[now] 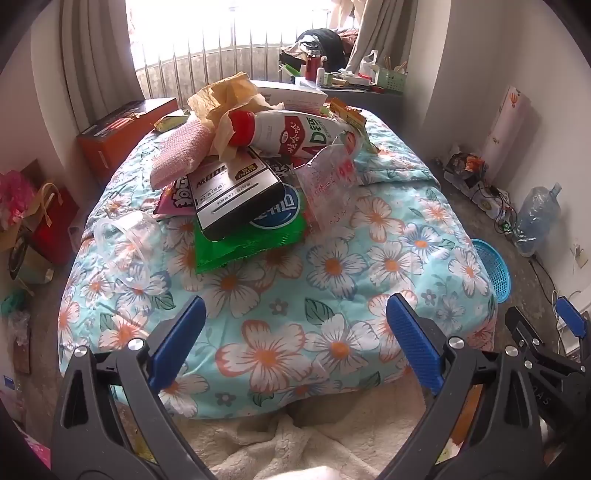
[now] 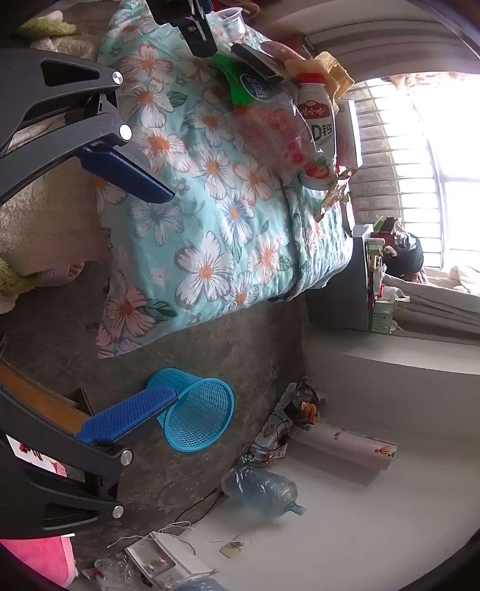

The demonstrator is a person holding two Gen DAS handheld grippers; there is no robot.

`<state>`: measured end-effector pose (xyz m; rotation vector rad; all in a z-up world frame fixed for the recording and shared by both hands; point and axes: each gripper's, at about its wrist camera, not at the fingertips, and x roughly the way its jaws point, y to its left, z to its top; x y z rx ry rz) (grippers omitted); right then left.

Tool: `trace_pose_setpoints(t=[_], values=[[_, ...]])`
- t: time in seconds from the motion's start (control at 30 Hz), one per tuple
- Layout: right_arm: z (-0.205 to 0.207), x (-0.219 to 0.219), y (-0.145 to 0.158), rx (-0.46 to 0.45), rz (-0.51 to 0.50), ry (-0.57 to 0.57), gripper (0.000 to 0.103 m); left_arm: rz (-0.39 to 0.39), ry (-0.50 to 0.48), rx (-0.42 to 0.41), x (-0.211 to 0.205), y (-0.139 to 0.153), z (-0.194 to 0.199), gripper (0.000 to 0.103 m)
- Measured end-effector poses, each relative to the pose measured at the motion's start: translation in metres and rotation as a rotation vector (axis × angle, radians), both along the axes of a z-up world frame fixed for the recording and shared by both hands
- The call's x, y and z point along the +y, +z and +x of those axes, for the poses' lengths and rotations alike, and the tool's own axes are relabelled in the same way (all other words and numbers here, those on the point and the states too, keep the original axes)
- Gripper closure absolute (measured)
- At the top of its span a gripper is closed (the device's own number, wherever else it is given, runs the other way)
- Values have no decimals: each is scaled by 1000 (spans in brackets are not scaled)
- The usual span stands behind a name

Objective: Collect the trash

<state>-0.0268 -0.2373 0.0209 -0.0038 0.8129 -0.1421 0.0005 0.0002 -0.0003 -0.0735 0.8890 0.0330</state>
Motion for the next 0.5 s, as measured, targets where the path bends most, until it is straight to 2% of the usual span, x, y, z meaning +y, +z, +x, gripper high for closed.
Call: trace_pose_setpoints(t=[0.5], values=[[-2, 0, 3, -11, -1, 0, 6, 7, 12, 3, 4, 1, -4, 9]])
